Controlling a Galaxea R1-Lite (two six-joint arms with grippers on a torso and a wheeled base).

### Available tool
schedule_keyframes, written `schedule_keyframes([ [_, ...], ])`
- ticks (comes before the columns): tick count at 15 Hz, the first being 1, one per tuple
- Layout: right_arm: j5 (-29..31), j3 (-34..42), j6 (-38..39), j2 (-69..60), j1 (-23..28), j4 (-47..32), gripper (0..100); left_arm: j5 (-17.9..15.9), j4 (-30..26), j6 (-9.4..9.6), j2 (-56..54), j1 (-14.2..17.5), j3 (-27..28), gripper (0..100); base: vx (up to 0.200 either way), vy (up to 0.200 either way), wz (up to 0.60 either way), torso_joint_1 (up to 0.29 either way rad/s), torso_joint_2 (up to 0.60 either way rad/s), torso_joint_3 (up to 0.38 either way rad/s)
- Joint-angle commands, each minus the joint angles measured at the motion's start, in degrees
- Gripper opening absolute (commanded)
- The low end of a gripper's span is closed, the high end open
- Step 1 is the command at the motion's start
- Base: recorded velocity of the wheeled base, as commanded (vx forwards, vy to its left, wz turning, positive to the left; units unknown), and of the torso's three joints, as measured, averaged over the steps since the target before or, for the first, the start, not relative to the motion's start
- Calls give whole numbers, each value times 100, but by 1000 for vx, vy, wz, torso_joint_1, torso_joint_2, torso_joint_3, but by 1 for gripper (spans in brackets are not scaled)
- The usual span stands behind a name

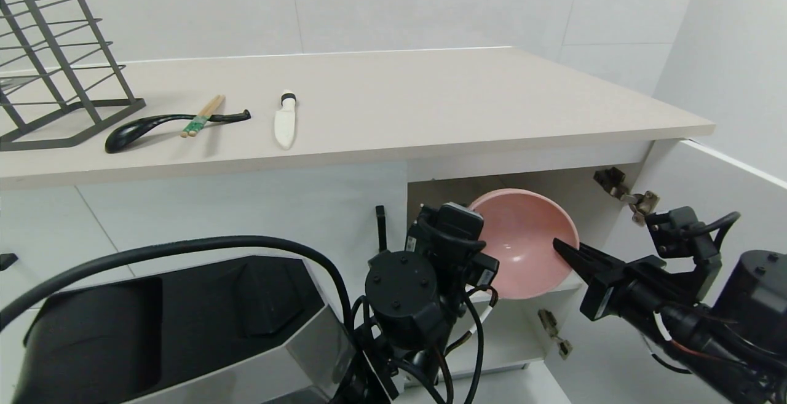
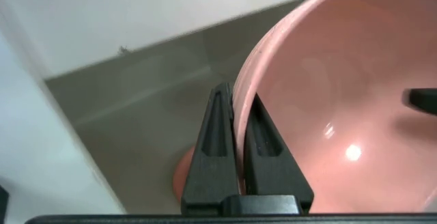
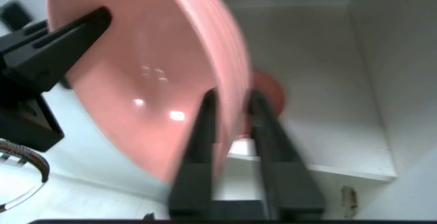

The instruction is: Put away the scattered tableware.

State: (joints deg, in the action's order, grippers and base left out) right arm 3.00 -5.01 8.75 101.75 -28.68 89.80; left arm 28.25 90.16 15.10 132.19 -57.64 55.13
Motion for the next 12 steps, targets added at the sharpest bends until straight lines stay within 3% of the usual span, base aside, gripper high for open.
schedule_keyframes([
  [1,-107,-70,4,-121,-129,20,0,-21,-16,-16,70,-46,60,0,0,0,0,0,0,0],
  [2,-107,-79,4,-138,-120,20,0,-21,-16,-25,70,-55,51,0,0,0,0,0,0,0],
  [3,-107,-79,4,-138,-120,20,0,-30,-16,-34,78,-63,60,100,0,0,0,0,0,0],
  [9,-115,-61,-5,-112,399,20,0,-30,-16,-16,-317,-63,-99,100,0,0,0,0,0,0],
  [12,-115,-35,-5,-103,408,20,0,-82,-16,19,-792,-160,-670,100,0,0,0,0,0,0],
])
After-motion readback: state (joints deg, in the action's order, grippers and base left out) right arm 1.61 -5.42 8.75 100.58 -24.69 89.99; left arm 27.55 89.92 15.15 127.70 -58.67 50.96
